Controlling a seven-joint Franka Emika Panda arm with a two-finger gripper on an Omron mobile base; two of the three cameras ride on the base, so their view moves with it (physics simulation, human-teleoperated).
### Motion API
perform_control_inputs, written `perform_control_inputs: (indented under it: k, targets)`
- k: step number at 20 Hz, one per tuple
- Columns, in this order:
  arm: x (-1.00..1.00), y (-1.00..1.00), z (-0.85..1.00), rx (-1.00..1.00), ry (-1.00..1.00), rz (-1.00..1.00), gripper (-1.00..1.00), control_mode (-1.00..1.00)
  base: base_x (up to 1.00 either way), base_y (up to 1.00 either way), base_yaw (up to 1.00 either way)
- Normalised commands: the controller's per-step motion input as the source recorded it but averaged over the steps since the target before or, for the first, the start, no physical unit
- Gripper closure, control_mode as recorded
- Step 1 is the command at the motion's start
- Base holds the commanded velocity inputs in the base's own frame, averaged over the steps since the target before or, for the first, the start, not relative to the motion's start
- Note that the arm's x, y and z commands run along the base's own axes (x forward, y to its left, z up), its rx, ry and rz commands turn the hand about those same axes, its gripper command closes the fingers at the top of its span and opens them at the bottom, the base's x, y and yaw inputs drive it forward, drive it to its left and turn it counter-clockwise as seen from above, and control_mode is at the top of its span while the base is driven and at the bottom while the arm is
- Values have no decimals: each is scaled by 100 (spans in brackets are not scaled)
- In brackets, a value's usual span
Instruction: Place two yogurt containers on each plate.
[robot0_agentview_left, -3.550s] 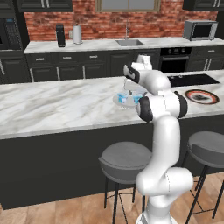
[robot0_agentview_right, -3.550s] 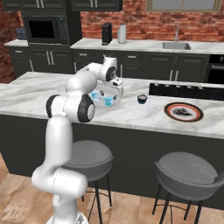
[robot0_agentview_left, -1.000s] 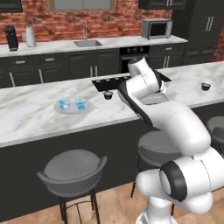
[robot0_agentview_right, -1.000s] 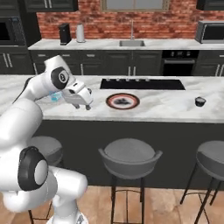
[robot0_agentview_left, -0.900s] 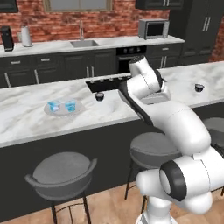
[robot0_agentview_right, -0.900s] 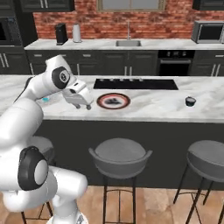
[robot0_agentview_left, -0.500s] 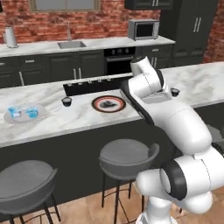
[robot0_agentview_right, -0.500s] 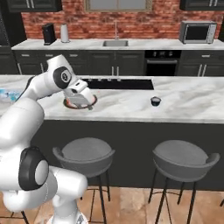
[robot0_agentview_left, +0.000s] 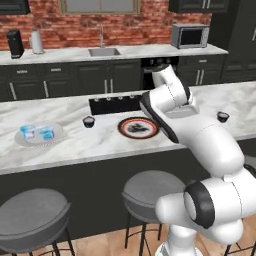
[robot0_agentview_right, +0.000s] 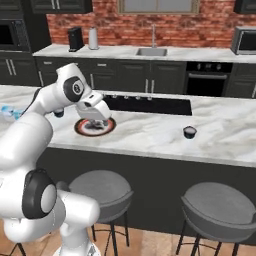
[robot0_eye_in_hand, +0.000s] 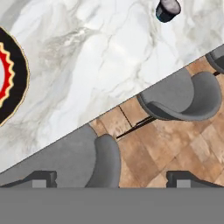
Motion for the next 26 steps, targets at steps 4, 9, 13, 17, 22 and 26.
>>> perform_control_inputs:
  k: [4, 9, 13, 17, 22, 26]
  targets:
    - [0, 0, 0, 0, 0, 0, -100, 100, 95, -4, 16]
    - [0, 0, 0, 0, 0, 0, -100, 100, 98, 0, 0]
    - [0, 0, 0, 0, 0, 0, -100, 100, 81, 0, -9]
    - [0, 0, 0, 0, 0, 0, -100, 100, 72, 0, -13]
    - [59, 32, -1, 33, -6, 1, -100, -100, 0, 0, 0]
    - [76, 94, 0, 21, -2, 23, -100, -100, 0, 0, 0]
